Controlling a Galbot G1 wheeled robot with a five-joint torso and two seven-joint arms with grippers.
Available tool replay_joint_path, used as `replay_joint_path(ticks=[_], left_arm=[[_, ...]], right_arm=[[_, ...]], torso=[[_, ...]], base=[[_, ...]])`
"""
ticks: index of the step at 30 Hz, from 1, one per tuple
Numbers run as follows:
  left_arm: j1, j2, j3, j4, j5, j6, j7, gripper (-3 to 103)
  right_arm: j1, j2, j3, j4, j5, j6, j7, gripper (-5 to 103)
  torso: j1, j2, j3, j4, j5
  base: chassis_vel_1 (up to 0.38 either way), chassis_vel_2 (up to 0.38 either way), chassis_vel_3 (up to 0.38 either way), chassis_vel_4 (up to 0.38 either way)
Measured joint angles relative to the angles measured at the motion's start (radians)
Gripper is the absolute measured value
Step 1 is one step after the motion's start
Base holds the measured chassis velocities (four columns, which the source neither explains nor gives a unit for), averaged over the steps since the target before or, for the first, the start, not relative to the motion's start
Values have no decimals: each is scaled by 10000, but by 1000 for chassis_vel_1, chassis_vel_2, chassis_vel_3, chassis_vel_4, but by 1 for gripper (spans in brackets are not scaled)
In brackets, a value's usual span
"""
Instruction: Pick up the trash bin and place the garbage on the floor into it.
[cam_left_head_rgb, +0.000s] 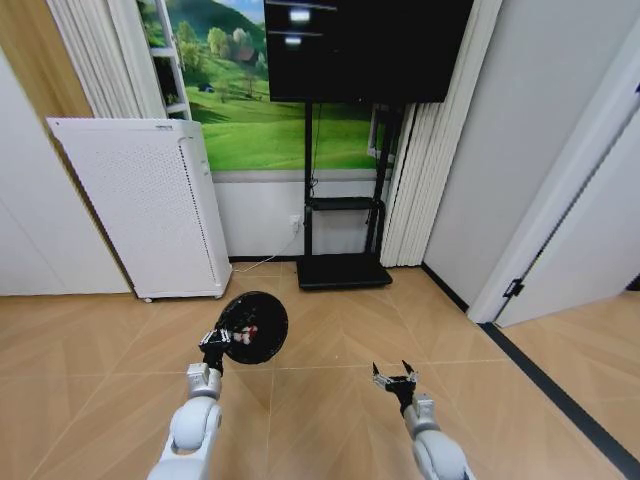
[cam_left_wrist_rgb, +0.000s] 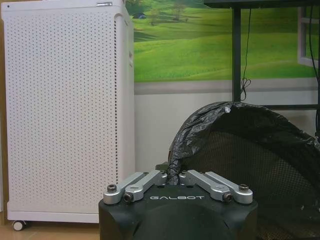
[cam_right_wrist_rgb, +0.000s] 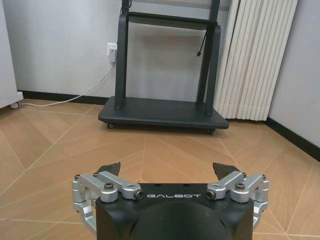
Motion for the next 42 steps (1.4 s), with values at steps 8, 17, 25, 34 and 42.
replay_joint_path(ticks=[8, 17, 25, 34, 42], left_arm=[[-47, -10, -20, 90, 5, -1, 2, 3], [-67, -23, -24, 134, -23, 3, -25, 3], [337, -910, -924, 60, -2954, 1658, -3525, 3], [-334, -643, -1750, 341, -7270, 1922, -6814, 3], [-1722, -140, -2634, 2205, -8064, 2050, -6809, 3]], right_arm=[[-53, 38, 9, 7, -71, 25, 12, 100], [20, 85, 51, -69, -56, 235, 1, 100], [17, 139, 172, -217, 32, 322, -10, 100], [56, 119, 85, -230, -63, 311, -32, 100], [62, -49, 42, -245, -63, 331, -62, 100]], torso=[[-1, 0, 0, -1, -1], [-1, 0, 0, 1, 1], [-2, 2, 0, 0, 0], [-1, 2, 0, 1, 0], [-2, 2, 0, -1, -1]], base=[[156, 97, -158, -100], [203, 186, -199, -174], [26, 11, -8, -10], [-18, -20, 15, 18], [0, 0, 0, 0]])
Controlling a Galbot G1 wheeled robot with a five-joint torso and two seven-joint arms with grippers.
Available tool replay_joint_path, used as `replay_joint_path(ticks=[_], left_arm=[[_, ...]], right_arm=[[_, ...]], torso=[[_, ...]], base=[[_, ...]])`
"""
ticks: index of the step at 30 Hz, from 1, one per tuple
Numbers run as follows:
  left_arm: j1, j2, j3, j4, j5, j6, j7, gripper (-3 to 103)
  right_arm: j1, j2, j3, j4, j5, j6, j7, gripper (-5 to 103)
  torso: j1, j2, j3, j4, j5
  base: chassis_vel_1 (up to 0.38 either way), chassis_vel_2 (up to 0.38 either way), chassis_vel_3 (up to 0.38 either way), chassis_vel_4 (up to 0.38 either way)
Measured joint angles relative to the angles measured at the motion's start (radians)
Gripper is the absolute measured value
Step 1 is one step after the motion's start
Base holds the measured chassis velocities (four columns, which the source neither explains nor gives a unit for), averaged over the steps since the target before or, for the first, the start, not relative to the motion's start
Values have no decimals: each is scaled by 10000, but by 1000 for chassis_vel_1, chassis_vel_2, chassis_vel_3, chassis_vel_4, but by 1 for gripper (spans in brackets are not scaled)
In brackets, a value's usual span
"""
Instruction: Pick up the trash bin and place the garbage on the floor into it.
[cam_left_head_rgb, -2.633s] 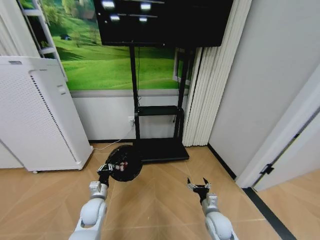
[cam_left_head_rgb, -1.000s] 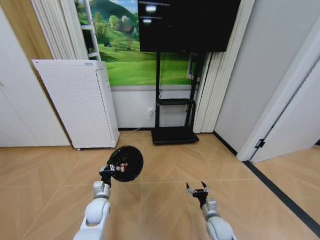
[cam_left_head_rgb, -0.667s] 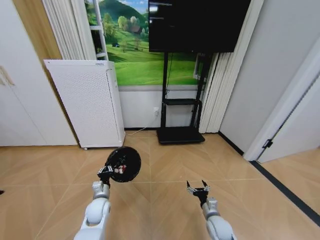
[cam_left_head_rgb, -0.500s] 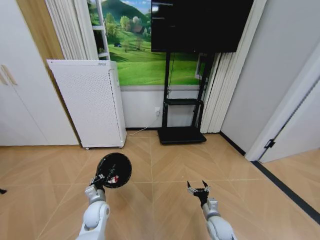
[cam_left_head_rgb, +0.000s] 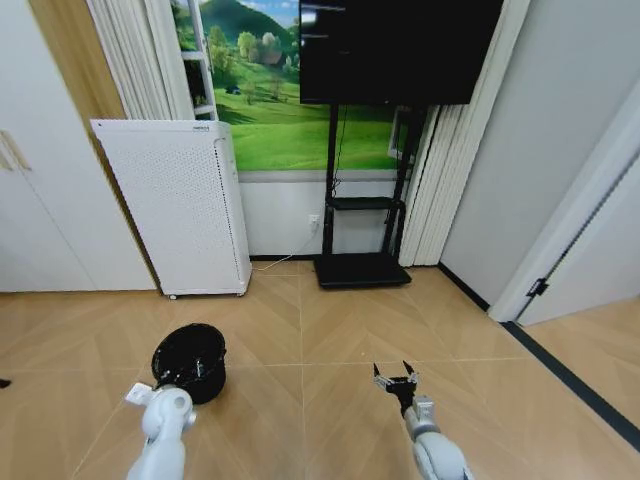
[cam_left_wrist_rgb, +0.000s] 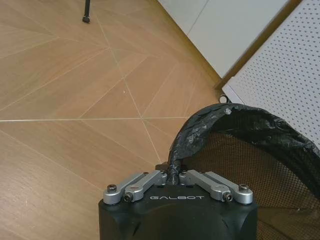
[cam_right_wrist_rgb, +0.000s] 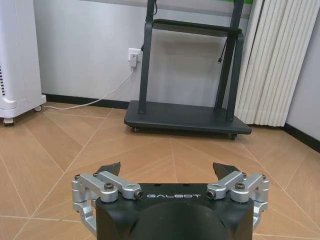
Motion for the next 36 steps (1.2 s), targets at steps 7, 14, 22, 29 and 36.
replay_joint_path(ticks=[7, 14, 22, 29, 36], left_arm=[[-1132, 1, -34, 1299, 283, 49, 17, 3], [-2428, -35, 151, 2946, 208, 102, 95, 3], [-3423, -128, 328, 3918, 384, 158, 130, 3], [-3509, -169, 333, 4083, 655, 128, 60, 3], [-3620, -91, 296, 4342, 853, -153, 82, 7]], right_arm=[[28, -22, -53, -80, 0, 17, -15, 100], [-41, -62, -91, -216, 4, 220, -55, 100], [-65, -76, -62, -490, 41, 518, -117, 100], [-13, -58, -61, -741, 140, 709, -111, 100], [-60, -53, 31, -995, 202, 1111, -113, 100]], torso=[[0, 0, 1, 1, 0], [1, -1, 1, -2, -5], [0, -1, 0, 1, 1], [1, -1, 0, 2, -1], [1, -1, 0, 1, -1]], base=[[0, 0, 0, 0], [0, 0, 0, 0], [0, 0, 0, 0], [0, 0, 0, 0], [0, 0, 0, 0]])
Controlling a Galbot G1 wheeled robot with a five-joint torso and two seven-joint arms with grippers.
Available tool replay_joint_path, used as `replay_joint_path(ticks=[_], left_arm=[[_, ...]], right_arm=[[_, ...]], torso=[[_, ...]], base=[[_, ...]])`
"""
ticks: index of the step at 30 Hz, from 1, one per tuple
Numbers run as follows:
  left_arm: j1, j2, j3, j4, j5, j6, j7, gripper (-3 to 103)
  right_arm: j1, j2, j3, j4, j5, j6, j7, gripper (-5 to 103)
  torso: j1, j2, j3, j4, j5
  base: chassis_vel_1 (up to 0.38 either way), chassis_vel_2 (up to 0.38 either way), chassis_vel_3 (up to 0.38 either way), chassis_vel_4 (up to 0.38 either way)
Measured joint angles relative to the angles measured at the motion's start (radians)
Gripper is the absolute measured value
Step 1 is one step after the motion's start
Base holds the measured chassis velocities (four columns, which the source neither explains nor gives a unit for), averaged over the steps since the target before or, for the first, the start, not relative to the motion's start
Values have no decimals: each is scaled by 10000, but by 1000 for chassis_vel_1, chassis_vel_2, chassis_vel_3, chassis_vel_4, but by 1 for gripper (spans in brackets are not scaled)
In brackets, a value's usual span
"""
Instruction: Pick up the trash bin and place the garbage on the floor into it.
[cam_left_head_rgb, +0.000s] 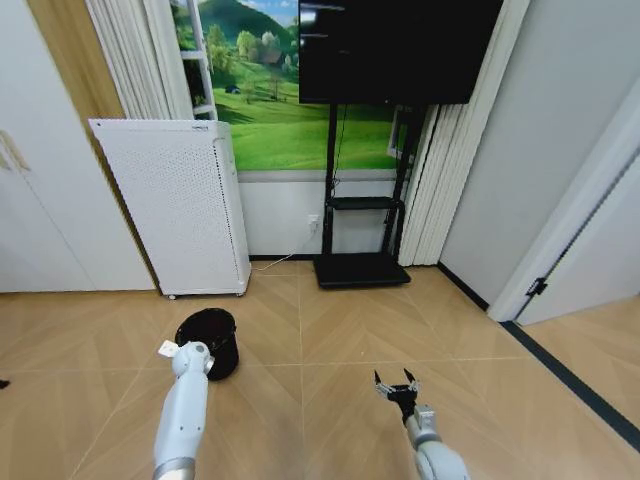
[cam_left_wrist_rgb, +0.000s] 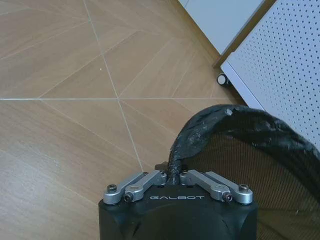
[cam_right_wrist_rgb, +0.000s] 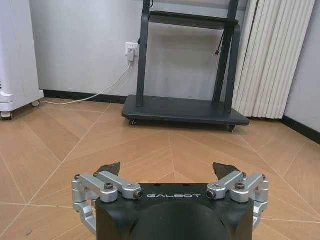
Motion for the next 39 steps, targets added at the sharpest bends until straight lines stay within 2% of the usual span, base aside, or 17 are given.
replay_joint_path(ticks=[4, 8, 10, 11, 17, 21, 23, 27, 28, 29, 30, 31, 32, 33, 34, 35, 39], left_arm=[[-122, 58, -17, 160, 196, -120, 168, 23], [-147, 66, -15, 202, 253, -136, 225, 23], [-227, 72, -15, 321, 424, -197, 328, 44], [-227, 72, -15, 321, 424, -197, 328, 44], [26, 58, 35, -45, 1817, -247, 1614, 72], [326, -13, 57, -517, 2494, -217, 2146, 82], [949, -102, 159, -1426, 3194, -84, 2816, 93], [1729, -157, 347, -2429, 3915, 15, 3383, 99], [2011, -178, 407, -2707, 4292, 13, 3663, 100], [2608, -179, 490, -3251, 5508, -211, 4722, 100], [2608, -179, 490, -3251, 5508, -211, 4722, 100], [3074, -151, 581, -3666, 6386, -539, 5804, 100], [3074, -151, 581, -3666, 6386, -539, 5804, 100], [3360, -147, 665, -3871, 6757, -738, 6413, 100], [4227, -221, 1116, -4348, 7437, -1441, 7846, 100], [4548, -182, 1382, -4525, 7532, -1557, 8257, 100], [4937, 17, 1920, -4967, 7459, -1458, 8621, 100]], right_arm=[[-12, 54, 121, -31, 34, 177, 6, 100], [-25, 59, 142, -33, 37, 212, 8, 100], [-72, 67, 184, -60, 39, 303, 14, 100], [-72, 67, 184, -60, 39, 303, 14, 100], [-31, 203, 215, -118, 33, 387, 41, 100], [60, 201, 210, -103, 36, 388, 42, 100], [142, 195, 223, -49, 57, 356, 43, 100], [151, 190, 303, 46, 109, 292, -12, 100], [120, 188, 373, 121, 173, 230, -130, 100], [28, 191, 556, 329, 461, 66, -376, 100], [28, 191, 556, 329, 461, 66, -376, 100], [2, 221, 631, 448, 790, -72, -424, 100], [2, 221, 631, 448, 790, -72, -424, 100], [6, 255, 665, 473, 954, -162, -424, 100], [284, 463, 761, 280, 1216, -336, -208, 100], [415, 550, 781, 168, 1299, -354, -150, 100], [580, 621, 820, 59, 1382, -361, -126, 100]], torso=[[-1, 1, -1, 0, 2], [-1, 0, -2, 1, 1], [0, 0, -2, 0, 2], [0, 0, -2, 0, 2], [-1, 0, -1, 0, 2], [-1, 0, -1, -1, 1], [0, 0, 0, 0, 1], [-1, 1, -1, -2, 5], [-2, 1, -1, 3, 6], [-2, 1, 0, 0, -6], [-2, 1, 0, 0, -6], [-3, 1, -2, -1, 6], [-3, 1, -2, -1, 6], [-3, 1, -1, -1, 8], [-3, 1, -1, -3, 3], [-2, 0, 0, 0, 3], [-2, 1, -1, 0, 1]], base=[[0, 0, 0, 0], [0, 0, 0, 0], [0, 0, 0, 0], [0, 0, 0, 0], [0, 0, 0, 0], [0, 0, 0, 0], [0, 0, 0, 0], [0, 0, 0, 0], [0, 0, 0, 0], [0, 0, 0, 0], [0, 0, 0, 0], [0, 0, 0, 0], [0, 0, 0, 0], [0, 0, 0, 0], [0, 0, 0, 0], [0, 0, 0, 0], [0, 0, 0, 0]])
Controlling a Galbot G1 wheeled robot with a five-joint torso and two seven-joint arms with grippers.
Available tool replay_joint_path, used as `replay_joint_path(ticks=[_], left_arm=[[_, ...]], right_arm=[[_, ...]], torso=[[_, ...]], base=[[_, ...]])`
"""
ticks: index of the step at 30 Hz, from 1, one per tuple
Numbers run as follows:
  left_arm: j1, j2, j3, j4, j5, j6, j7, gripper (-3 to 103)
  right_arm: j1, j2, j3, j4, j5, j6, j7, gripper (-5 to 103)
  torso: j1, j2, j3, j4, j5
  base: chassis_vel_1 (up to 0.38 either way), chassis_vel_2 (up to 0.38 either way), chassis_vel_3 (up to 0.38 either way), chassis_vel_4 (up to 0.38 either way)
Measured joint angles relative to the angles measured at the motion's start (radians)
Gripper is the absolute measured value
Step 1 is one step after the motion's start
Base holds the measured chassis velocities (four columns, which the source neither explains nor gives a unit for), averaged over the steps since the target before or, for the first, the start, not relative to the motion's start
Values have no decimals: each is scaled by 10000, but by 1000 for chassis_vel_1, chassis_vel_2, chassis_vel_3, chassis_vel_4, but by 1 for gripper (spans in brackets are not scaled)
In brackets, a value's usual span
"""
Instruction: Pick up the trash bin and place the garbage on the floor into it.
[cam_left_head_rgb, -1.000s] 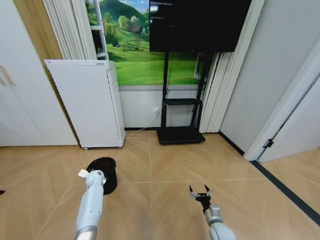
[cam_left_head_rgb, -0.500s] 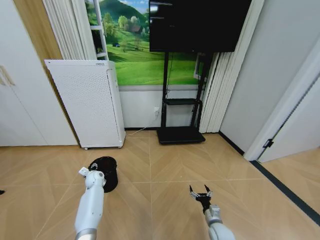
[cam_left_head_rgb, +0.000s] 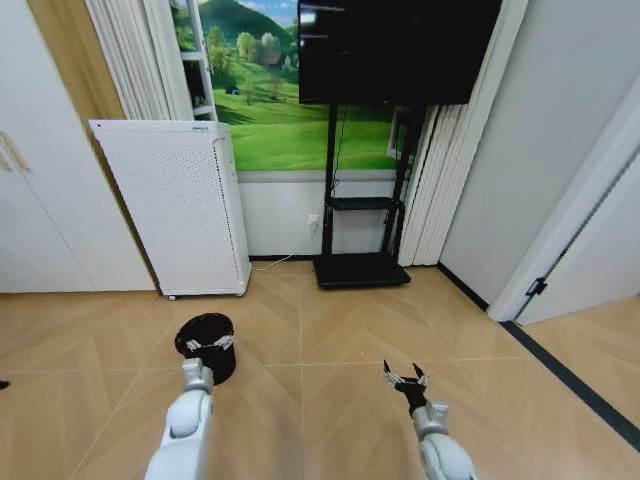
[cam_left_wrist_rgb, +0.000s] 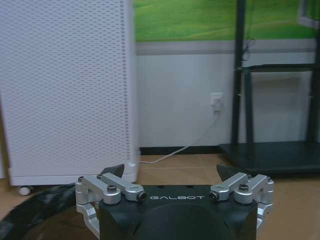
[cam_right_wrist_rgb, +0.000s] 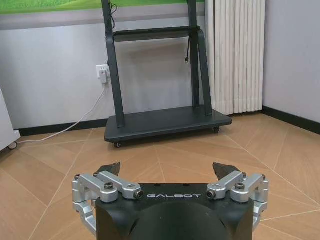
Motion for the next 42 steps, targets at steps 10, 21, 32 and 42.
replay_joint_path(ticks=[10, 21, 32, 42], left_arm=[[1138, 891, 793, -1936, -984, 1047, -108, 100], [1097, 1145, 362, -1958, -1298, 1291, -282, 100], [1057, 948, 460, -1808, -1165, 1362, -347, 100], [1077, 912, 454, -1754, -1059, 1360, -416, 100]], right_arm=[[240, 47, 420, 306, 283, -134, -145, 100], [579, 107, 436, 119, 129, -214, -179, 100], [441, 93, 424, 142, 111, -184, -179, 100], [400, 108, 471, 90, 147, -84, -181, 100]], torso=[[0, 1, 0, -1, -1], [21, 88, 67, 1, 1], [134, 506, 370, 1, 0], [251, 969, 716, 1, 0]], base=[[0, 0, 0, 0], [0, 0, 0, 0], [0, 0, 0, 0], [0, 0, 0, 0]])
